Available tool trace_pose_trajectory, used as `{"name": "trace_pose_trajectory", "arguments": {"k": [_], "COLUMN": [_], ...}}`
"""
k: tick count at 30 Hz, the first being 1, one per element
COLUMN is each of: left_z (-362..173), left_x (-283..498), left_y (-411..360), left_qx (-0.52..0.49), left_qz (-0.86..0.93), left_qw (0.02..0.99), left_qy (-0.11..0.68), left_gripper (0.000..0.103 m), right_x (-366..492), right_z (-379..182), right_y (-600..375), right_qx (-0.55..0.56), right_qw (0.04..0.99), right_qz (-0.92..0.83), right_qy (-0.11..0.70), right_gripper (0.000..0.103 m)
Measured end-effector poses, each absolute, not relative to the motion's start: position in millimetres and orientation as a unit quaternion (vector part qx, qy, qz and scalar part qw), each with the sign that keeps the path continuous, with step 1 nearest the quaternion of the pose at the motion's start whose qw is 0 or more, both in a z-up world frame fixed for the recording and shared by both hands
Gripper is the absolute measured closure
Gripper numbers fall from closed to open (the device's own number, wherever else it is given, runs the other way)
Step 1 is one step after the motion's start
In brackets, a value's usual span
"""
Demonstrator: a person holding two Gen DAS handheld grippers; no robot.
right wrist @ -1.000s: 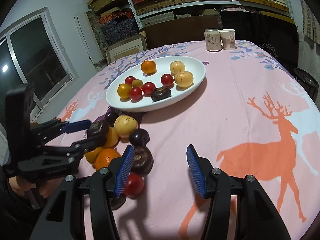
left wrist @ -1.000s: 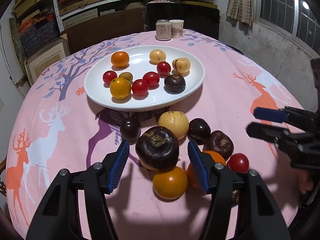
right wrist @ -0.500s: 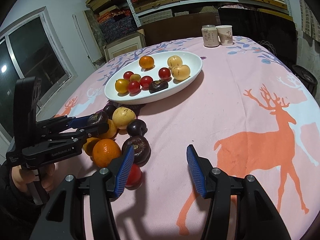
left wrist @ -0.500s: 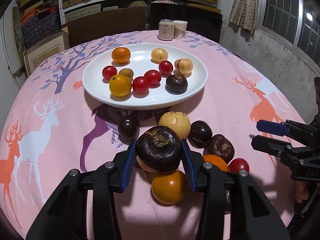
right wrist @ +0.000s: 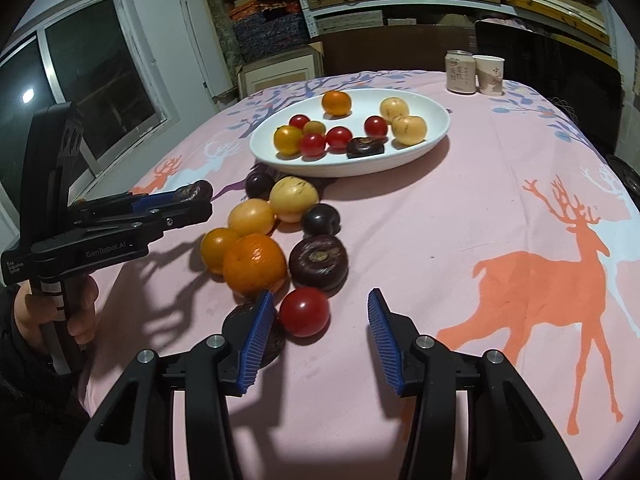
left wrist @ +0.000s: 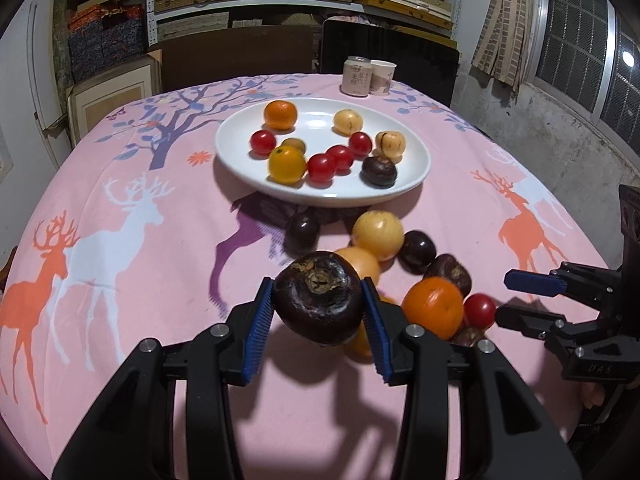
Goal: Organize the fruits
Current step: 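Grasp a dark brown fruit with the left tool while the right tool grasps a red tomato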
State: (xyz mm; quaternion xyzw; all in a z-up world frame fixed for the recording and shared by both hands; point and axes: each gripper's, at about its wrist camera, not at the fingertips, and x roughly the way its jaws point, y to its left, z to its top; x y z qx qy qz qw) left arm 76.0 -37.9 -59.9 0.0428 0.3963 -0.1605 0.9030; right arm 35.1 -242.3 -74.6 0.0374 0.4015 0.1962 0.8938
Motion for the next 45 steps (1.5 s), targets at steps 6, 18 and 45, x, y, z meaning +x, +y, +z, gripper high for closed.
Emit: {"name": "trace_pose_trajectory", "arguments": {"k": [6, 18, 45], "left_z": [-65.4, -73.1, -72.8], "left_x": [68.0, 67.1, 64.4], "left_y": [-16.9, -14.2, -12.4], "left_qx": [0.034, 0.024, 0.017], "left_qz": [-0.144, -0.145, -0.147], "left_qw": [0.903, 0.901, 0.902], "left_qy": [0.403, 0.409, 0.406], "left_gripper": [0.061, 0.061, 0.061], "right_x": [36.4, 35.2, 33.0], "right_z": [-78.3, -80.4, -84.7], "right_y": [-235.9, -218.9, -228.1], "right_qx": [0.032, -0.003, 0.005], "right_qw": [0.89, 0.883, 0.891], "right_qz": [0.197, 0.21, 0.186], "right_qy": [0.41, 0.42, 0.413], "right_gripper": [0.057, 0.056, 0.074]}}
